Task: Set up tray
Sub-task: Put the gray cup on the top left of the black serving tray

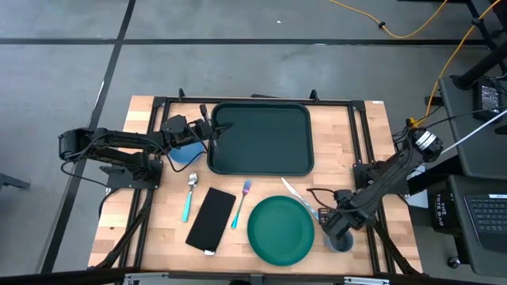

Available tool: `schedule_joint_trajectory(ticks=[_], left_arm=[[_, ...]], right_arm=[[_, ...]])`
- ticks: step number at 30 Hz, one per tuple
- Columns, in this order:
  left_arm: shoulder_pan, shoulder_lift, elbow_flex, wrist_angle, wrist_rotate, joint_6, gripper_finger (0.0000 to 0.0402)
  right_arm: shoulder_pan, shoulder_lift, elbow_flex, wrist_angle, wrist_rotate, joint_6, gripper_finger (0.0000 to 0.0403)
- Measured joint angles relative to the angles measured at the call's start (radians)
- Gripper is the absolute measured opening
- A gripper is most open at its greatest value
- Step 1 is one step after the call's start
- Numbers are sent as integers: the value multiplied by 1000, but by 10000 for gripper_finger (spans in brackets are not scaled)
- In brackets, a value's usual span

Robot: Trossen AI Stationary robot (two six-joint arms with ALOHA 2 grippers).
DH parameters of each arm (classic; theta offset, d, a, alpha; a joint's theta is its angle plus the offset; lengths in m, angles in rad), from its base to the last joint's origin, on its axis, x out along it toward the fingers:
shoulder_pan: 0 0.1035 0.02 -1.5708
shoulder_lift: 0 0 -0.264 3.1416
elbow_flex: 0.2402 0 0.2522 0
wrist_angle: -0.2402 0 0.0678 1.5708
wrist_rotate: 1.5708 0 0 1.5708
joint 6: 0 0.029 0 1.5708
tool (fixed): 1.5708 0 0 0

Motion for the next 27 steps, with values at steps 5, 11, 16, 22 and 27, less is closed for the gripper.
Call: schedule_joint_trajectory(ticks=[5, 11, 16, 22, 27], left_arm=[[0, 0, 0, 0, 0, 0, 4], [0, 0, 0, 0, 0, 0, 4], [0, 0, 0, 1, 0, 0, 4], [0, 0, 0, 1, 0, 0, 4], [0, 0, 0, 1, 0, 0, 4]], right_arm=[[2, 34, 0, 39, -2, 0, 165], [5, 53, 0, 47, -17, -25, 159], [5, 53, 0, 33, -34, -25, 120], [5, 53, 0, 18, -35, -26, 54], [5, 53, 0, 18, -35, -29, 54]])
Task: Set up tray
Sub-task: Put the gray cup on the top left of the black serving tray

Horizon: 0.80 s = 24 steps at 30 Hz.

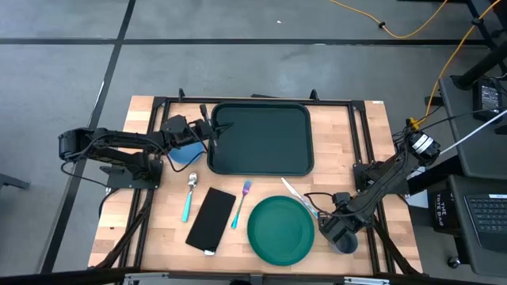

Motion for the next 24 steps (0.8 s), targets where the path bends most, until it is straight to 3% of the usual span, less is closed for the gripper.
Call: schedule_joint_trajectory(ticks=[11, 17, 24], left_arm=[[0, 0, 0, 8, 0, 0, 4], [0, 0, 0, 37, 1, 0, 4], [0, 0, 0, 37, 2, 0, 4]], right_arm=[[-1, -2, 0, -24, 10, -123, 54], [-1, -79, 0, -67, 16, -140, 54], [-1, -193, 0, -136, 174, -150, 54]])
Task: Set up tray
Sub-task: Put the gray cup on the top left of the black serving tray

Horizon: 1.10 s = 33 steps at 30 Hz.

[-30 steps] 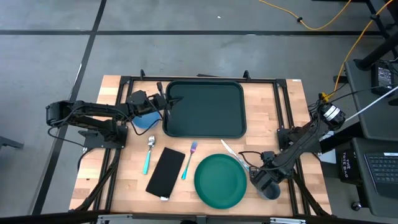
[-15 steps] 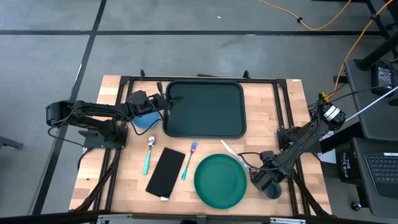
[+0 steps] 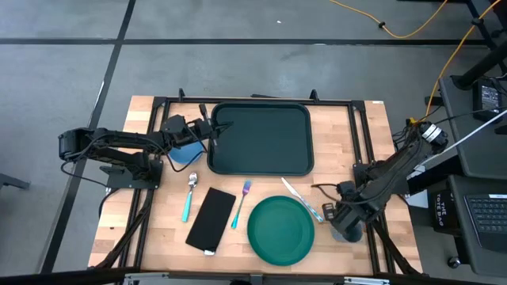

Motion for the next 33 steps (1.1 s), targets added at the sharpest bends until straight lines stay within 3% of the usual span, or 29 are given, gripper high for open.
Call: schedule_joint_trajectory(ticks=[9, 14, 19, 24, 33], left_arm=[[0, 0, 0, 0, 0, 0, 4], [0, 0, 0, 0, 1, 0, 4], [0, 0, 0, 8, 1, 0, 4], [0, 0, 0, 23, 30, 1, 4], [0, 0, 0, 62, 195, 35, 4]], right_arm=[[-60, -101, 0, -136, 162, -79, 54], [-126, -135, 0, -135, 191, -83, 54], [-206, -136, 0, -116, 297, -96, 54], [-292, -135, 0, -69, 324, -221, 54], [-517, -163, 83, 2, 333, -521, 54]])
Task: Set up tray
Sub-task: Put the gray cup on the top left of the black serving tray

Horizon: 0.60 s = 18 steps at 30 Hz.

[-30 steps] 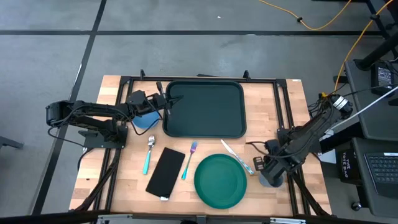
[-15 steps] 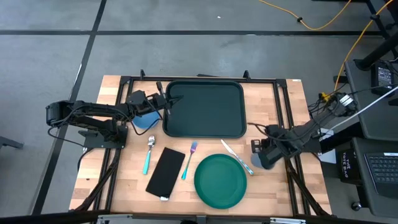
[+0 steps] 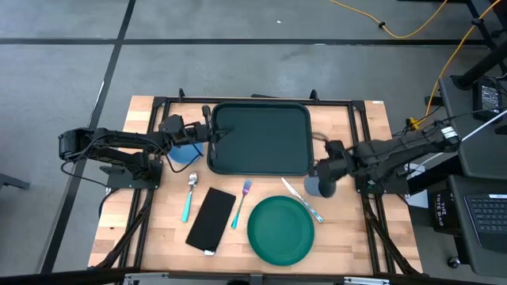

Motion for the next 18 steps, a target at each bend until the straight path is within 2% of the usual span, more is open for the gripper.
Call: schedule_joint_trajectory(ticks=[11, 14, 18], left_arm=[[-19, 0, 0, 11, 16, 0, 4], [-71, 0, 0, 4, 46, 17, 4], [-201, 15, 0, -6, 31, 61, 4]], right_arm=[[-319, 1, 150, 6, 0, -269, 54], [-408, 1, 162, 34, 0, -346, 54], [-505, 8, 163, 92, -14, -429, 54]])
